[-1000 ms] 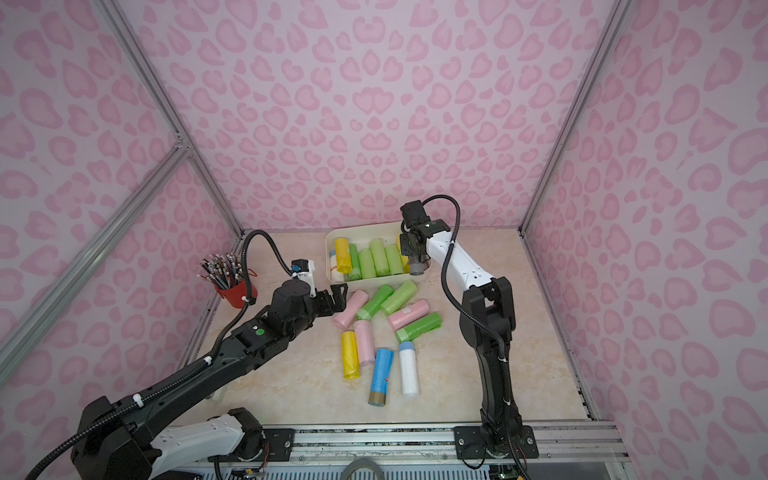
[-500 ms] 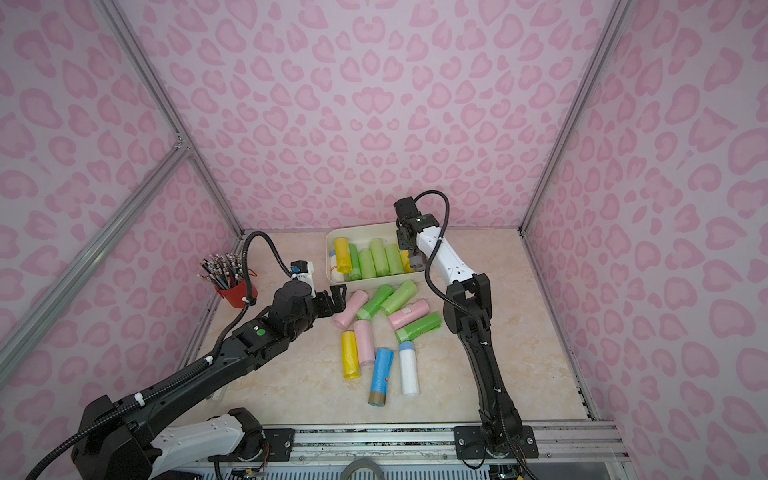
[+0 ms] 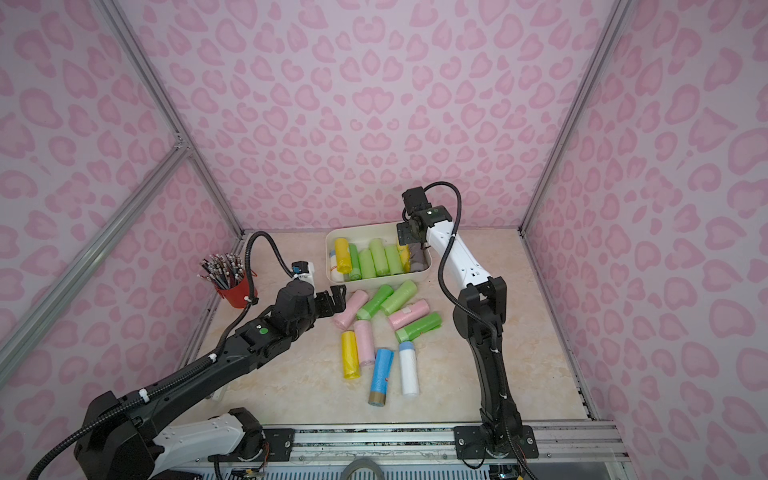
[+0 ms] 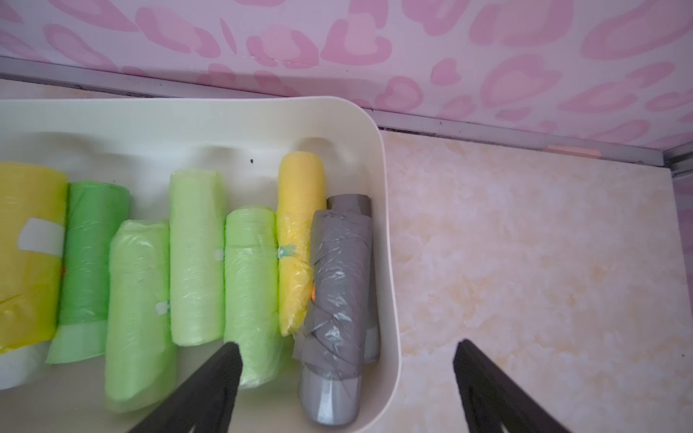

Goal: Put the roll of trash bags into the storage box
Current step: Place the roll of trash bags in the storage box, then pick up the roll of trash bags from the center of the board.

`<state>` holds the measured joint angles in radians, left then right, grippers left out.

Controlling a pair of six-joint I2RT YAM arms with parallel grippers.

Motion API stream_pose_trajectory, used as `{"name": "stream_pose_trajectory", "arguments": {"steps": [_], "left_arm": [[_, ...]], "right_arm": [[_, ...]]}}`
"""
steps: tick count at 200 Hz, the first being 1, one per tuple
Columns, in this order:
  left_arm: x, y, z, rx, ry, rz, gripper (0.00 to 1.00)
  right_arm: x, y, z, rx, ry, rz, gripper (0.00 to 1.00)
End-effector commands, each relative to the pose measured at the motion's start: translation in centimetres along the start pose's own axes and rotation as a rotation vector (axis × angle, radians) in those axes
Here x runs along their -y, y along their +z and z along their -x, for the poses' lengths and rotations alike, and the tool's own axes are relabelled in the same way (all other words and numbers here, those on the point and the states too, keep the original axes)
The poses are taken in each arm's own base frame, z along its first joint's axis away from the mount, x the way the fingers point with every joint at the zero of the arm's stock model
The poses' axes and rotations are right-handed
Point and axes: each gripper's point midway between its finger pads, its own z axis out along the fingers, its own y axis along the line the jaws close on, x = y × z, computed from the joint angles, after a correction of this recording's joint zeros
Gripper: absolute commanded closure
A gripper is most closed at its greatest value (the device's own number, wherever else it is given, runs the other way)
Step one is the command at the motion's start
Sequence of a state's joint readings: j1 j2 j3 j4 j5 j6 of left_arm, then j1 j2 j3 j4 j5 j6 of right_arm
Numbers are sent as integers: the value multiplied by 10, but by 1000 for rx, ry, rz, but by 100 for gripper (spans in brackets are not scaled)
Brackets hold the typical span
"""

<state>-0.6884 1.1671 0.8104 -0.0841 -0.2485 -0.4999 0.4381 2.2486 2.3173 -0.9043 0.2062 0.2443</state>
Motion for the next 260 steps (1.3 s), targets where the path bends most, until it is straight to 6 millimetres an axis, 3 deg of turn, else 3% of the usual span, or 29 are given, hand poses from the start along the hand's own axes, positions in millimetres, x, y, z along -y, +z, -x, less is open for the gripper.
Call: {"name": "stream_pose_trajectory", "arguments": {"steps": [1,55,88,137,162,208,260], "left_arm": [[-3,0,4,17,1,18,0],[-10,-5,0,22,-16,30,0],[-20,-9,-8,21,-38,53,0],[-36,-19,-26,-16,-48,81,0],[-41,-25,-36,-33,-60,68,0],[-40,-30,-60,-86,-104,2,0],[-30,-22,-86,-196,-112,-53,1]], "right_arm": [[-7,-14,-15,-39,29,56,10],[1,-64,-61,-64,66,85,10],[8,-81,-110,-82,146,117,10],[-22,-99,-179,-180,288,351,10],[-17,-111,-206,-194,320,348,10],[-6,-143,-232,-148,377,367,10],[1,-146,-257,-133,435,369,10]]}}
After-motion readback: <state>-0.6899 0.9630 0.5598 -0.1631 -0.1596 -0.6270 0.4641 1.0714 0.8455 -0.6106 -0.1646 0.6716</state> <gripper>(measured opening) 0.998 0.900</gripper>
